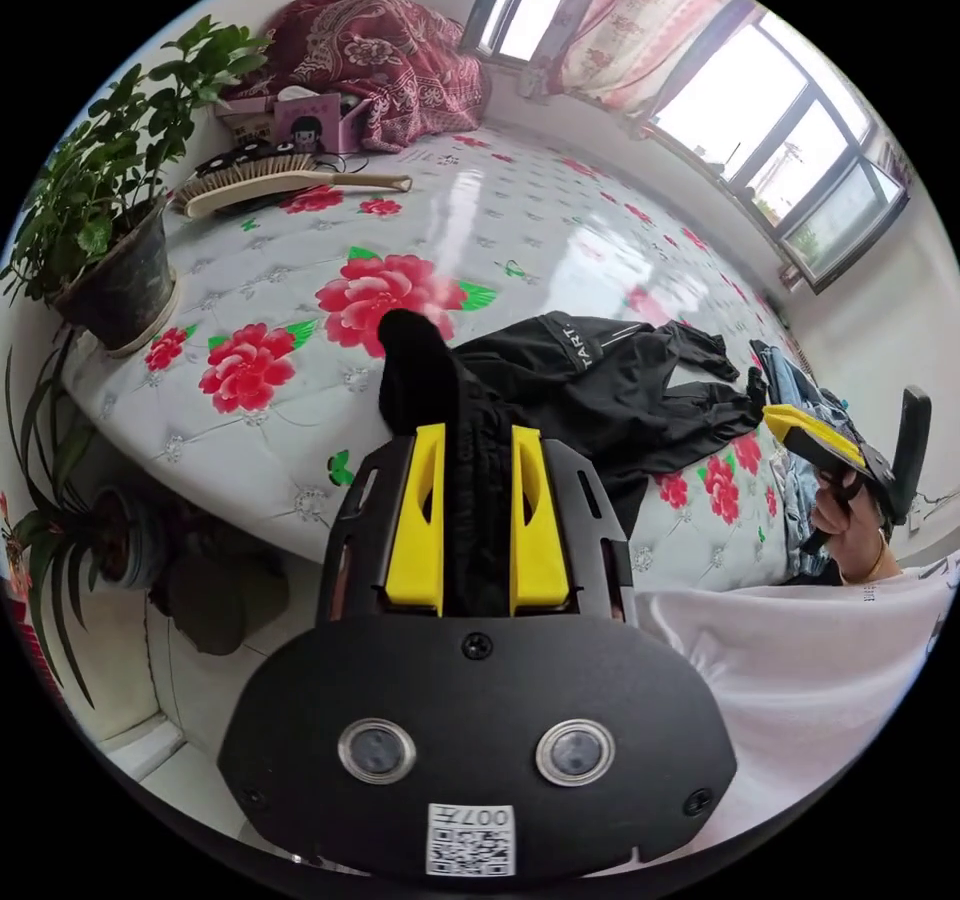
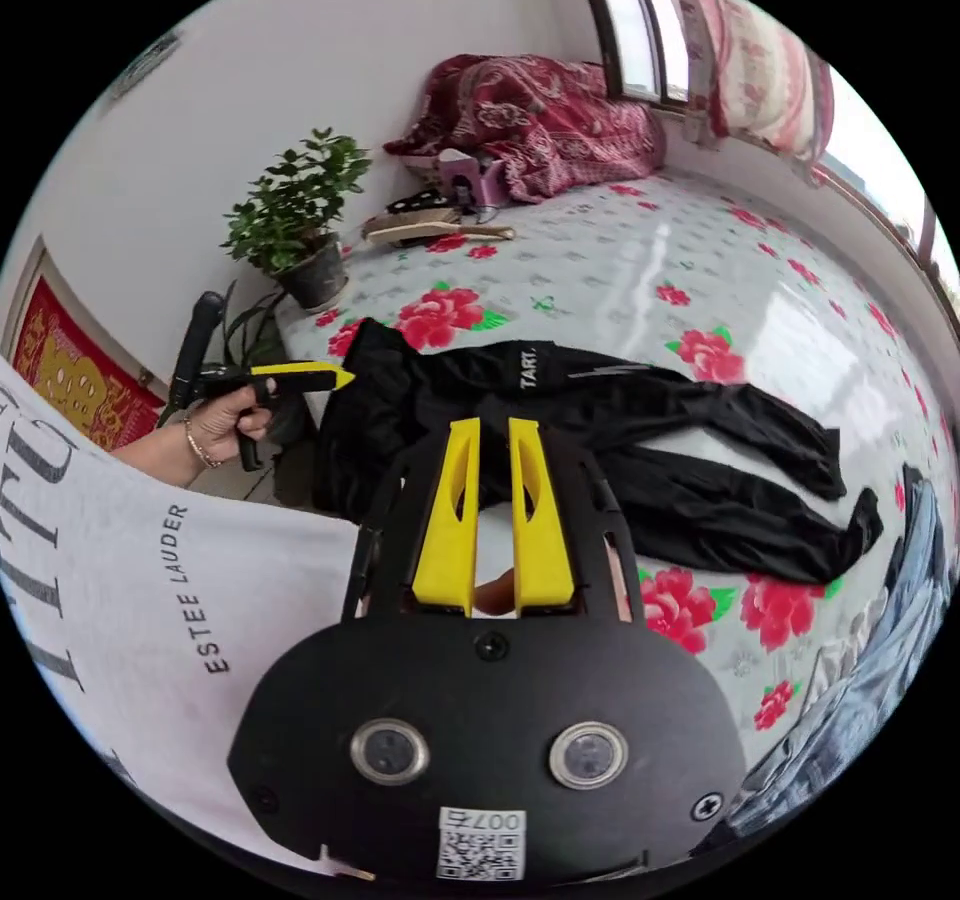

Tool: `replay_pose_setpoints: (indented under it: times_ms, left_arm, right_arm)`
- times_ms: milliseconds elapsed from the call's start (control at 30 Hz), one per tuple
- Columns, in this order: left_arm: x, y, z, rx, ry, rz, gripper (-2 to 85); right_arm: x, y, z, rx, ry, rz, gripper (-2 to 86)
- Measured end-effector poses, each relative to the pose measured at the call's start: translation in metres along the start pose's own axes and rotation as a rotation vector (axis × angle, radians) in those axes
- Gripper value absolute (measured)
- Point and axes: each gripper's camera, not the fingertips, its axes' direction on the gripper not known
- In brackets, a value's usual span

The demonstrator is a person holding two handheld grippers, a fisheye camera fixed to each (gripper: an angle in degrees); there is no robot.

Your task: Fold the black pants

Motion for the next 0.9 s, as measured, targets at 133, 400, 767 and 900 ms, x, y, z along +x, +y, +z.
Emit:
replay_pose_setpoints:
  times_ms: [133,400,767,900]
  left_arm:
    - [-0.007,-0.016,0.003,-0.005,0.023,0.005,10.9]
    - [0.015,-0.063,0.091,-0.186,-0.199,-0.081,0.5]
    - [-0.009,-0.179,0.114,-0.193,-0.418,-0.248,-0.8]
    - [0.003,-0.174,0.112,-0.229,-0.391,-0.245,0.1]
  right_arm:
    - [0.083,0.014,0.008,-0.070,0.179,0.259,5.2]
    - [0.195,0.007,0.015,-0.129,0.338,0.501,7.8]
    - [0.328,-0.042,0.017,-0.074,0.470,0.703,9.3]
    - [0.362,-0.051,0.048,-0.153,0.441,0.729,8.8]
